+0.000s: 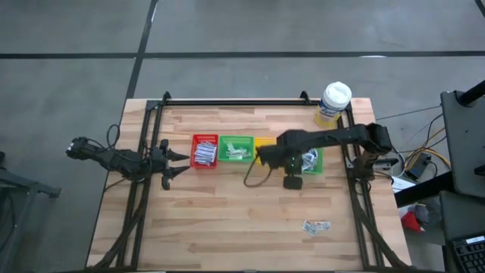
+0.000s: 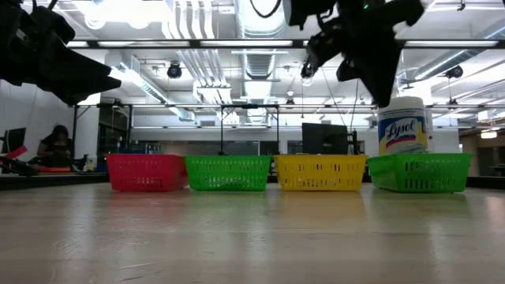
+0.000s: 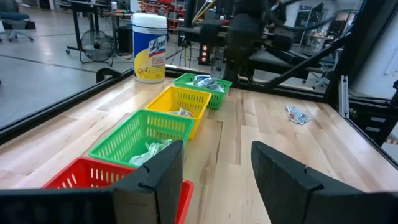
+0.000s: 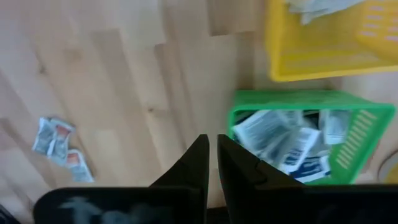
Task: Pick & Place First Aid Supplies
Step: Put the orange ointment pack into the yellow bin
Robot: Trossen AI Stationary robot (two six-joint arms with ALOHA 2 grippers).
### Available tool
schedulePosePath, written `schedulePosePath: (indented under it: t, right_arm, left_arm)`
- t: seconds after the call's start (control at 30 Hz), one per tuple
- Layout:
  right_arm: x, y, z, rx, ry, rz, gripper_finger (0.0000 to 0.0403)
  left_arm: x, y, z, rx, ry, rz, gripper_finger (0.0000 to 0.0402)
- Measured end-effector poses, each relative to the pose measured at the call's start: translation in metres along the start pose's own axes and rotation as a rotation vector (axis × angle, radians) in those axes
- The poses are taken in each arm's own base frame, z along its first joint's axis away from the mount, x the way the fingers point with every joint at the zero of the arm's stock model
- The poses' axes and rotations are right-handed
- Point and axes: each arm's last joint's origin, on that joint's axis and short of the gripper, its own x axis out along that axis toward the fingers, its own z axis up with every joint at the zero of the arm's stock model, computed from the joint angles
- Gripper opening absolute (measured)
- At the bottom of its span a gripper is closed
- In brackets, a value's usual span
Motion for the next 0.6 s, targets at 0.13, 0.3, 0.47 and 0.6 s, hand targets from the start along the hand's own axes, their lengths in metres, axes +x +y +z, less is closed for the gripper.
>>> schedulePosePath:
  t: [0.13,0.3,0.47,0.6]
  right_arm:
    - [0.001,0.026,-0.007,-0.037,0.003,-0.013,0.0021]
    - [0.004,0.057,-0.018,-0.067,0.006,-0.032,0.0009]
    - [0.009,0.084,-0.031,-0.075,0.017,-0.039,0.0008]
    - [0.013,0.102,-0.041,-0.07,0.041,-0.015,0.0008]
  left_arm:
    - [0.0,0.0,0.0,0.0,0.0,0.0,0.0188]
    - [0.0,0.0,0.0,0.0,0.0,-0.001,0.0188]
    - [0.0,0.0,0.0,0.0,0.0,0.0,0.0188]
    - [0.0,0.0,0.0,0.0,0.0,-0.001,0.0188]
